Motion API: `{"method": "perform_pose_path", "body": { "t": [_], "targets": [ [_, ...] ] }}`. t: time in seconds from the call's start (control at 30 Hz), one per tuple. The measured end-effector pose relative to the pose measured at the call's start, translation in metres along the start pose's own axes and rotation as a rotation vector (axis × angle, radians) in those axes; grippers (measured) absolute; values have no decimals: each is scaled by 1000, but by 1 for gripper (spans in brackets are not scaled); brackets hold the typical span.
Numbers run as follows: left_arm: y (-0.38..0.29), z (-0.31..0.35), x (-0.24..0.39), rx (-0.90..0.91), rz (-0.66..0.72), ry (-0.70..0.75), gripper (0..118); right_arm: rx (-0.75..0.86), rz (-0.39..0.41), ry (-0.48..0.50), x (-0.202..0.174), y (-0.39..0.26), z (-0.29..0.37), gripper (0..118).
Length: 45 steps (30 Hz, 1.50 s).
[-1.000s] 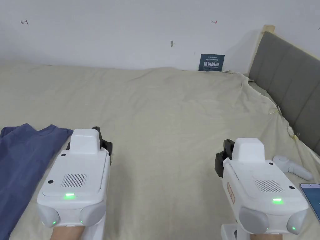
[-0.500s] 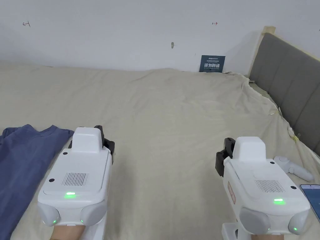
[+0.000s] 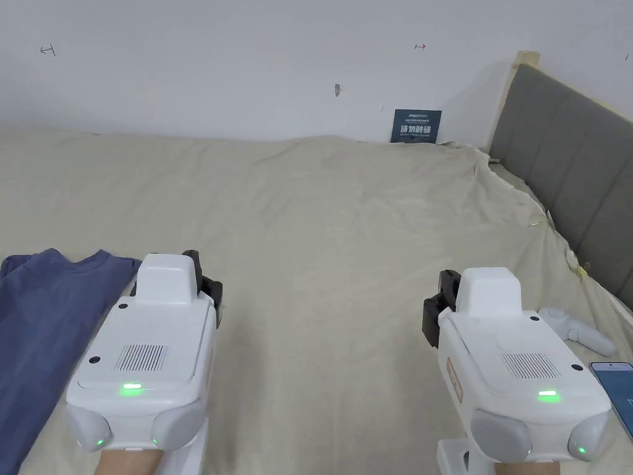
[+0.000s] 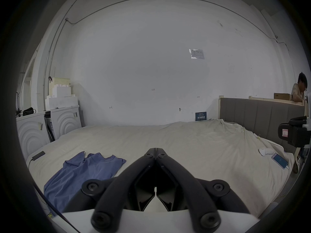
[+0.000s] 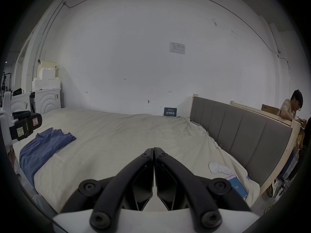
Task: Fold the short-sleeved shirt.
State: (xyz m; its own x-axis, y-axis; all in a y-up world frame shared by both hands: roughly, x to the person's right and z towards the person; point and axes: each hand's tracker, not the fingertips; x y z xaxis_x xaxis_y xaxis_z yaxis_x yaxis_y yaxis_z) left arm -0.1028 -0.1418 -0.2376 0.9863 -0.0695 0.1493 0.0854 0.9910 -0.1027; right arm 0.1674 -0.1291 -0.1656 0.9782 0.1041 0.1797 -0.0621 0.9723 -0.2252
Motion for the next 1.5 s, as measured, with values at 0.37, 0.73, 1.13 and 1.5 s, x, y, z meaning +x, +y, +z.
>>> {"method": "perform_pose_path", "body": {
  "t": [0.37, 0.73, 1.13, 1.5],
  "targets": [
    [1, 1, 0, 3, -12, -7, 0, 0, -1, 3, -1, 1, -1, 0],
    [1, 0, 1, 2, -4, -15, 0, -4, 7, 2, 1, 1, -2, 0],
    [2, 6, -31, 10, 25, 70, 0, 20, 10, 59, -21, 11, -10, 0],
    [-4, 47, -107, 4, 29, 304, 0, 56, 43, 309, -104, 29, -26, 0]
  ]
}}
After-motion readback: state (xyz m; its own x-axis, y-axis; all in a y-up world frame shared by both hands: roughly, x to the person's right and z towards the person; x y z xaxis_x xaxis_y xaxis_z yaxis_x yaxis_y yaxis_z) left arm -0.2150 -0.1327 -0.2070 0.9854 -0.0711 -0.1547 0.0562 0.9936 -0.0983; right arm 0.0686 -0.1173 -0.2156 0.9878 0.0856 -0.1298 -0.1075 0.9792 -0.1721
